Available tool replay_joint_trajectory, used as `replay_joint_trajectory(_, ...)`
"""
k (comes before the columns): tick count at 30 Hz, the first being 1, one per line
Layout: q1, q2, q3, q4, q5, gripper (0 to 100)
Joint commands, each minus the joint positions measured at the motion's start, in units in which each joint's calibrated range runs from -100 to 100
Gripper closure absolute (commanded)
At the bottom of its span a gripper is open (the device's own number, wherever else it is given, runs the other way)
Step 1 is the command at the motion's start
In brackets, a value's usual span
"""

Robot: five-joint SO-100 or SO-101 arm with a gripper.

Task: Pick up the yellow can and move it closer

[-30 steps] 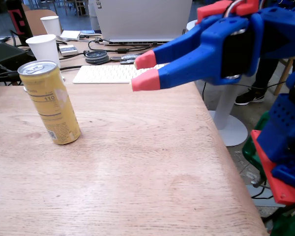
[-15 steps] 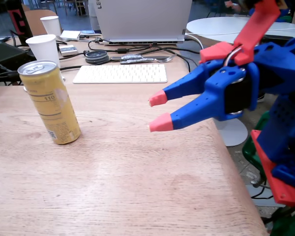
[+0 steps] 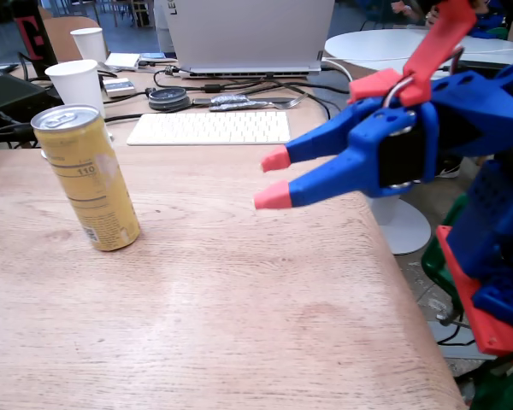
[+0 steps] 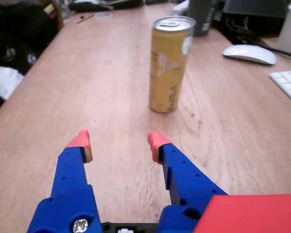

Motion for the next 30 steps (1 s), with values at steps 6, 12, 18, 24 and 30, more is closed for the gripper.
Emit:
replay_joint_trajectory(6,14.4,12.2,-6.6,0.2,0.2,74)
replay_joint_trajectory(12,16.3,29.0,-18.2,-0.9,0.2,74)
replay_joint_trajectory(18,28.3,48.0,-25.3,-14.4,0.1,74)
replay_joint_trajectory(24,28.3,65.2,-30.2,-30.5,0.0,74)
replay_joint_trajectory(30,25.9,83.7,-48.6,-30.6,-0.3,74)
